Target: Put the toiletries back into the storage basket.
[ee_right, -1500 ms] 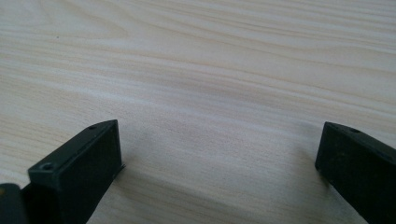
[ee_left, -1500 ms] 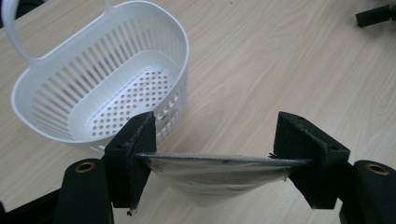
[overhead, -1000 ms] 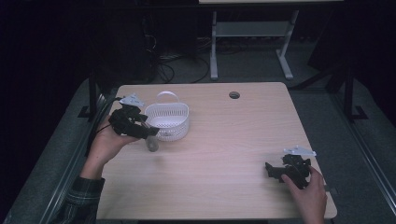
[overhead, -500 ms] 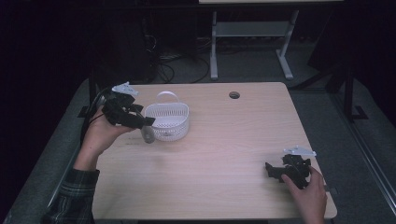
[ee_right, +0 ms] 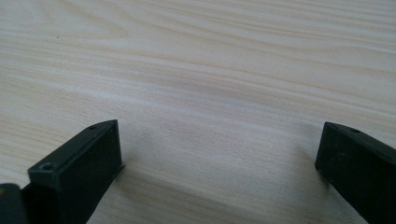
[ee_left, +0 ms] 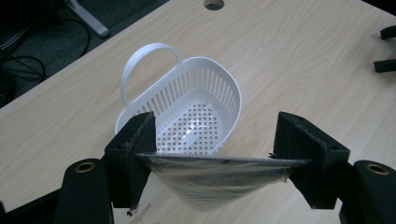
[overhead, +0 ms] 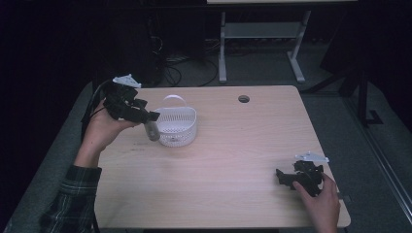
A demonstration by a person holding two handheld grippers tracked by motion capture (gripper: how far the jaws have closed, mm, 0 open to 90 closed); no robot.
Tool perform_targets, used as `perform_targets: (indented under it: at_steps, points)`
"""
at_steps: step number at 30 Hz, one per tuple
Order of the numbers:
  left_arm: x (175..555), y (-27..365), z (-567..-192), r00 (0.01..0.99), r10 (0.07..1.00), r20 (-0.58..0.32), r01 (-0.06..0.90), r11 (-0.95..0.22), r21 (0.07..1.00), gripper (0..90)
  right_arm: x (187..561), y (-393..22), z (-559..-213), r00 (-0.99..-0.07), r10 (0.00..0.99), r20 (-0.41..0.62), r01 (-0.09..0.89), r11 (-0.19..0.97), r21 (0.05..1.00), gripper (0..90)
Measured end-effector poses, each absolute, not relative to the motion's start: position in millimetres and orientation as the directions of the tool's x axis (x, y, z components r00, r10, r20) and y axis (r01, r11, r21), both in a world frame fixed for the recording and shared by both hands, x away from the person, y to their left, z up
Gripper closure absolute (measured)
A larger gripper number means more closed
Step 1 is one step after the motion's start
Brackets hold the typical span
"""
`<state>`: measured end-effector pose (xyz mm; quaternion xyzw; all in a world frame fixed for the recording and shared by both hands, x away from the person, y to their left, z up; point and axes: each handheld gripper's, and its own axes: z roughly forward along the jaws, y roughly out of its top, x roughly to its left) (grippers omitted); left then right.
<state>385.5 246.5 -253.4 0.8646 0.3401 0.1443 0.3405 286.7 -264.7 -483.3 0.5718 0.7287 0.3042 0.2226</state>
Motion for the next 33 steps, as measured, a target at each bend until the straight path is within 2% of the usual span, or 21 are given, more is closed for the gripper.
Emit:
perform_targets:
  at_steps: [15,33]
  points:
    - [406.7,239.3,-246.4,0.713,0.701,0.010,0.501,-0.520,0.692,29.6,286.7,-264.7,-483.2,-0.247,0.969,0.024,0.698,0.161,0.698,0.0]
    - [429.8,235.6,-261.9,0.679,0.733,0.026,0.511,-0.498,0.701,29.5,286.7,-264.5,-483.3,-0.245,0.969,0.024,0.698,0.159,0.698,0.0]
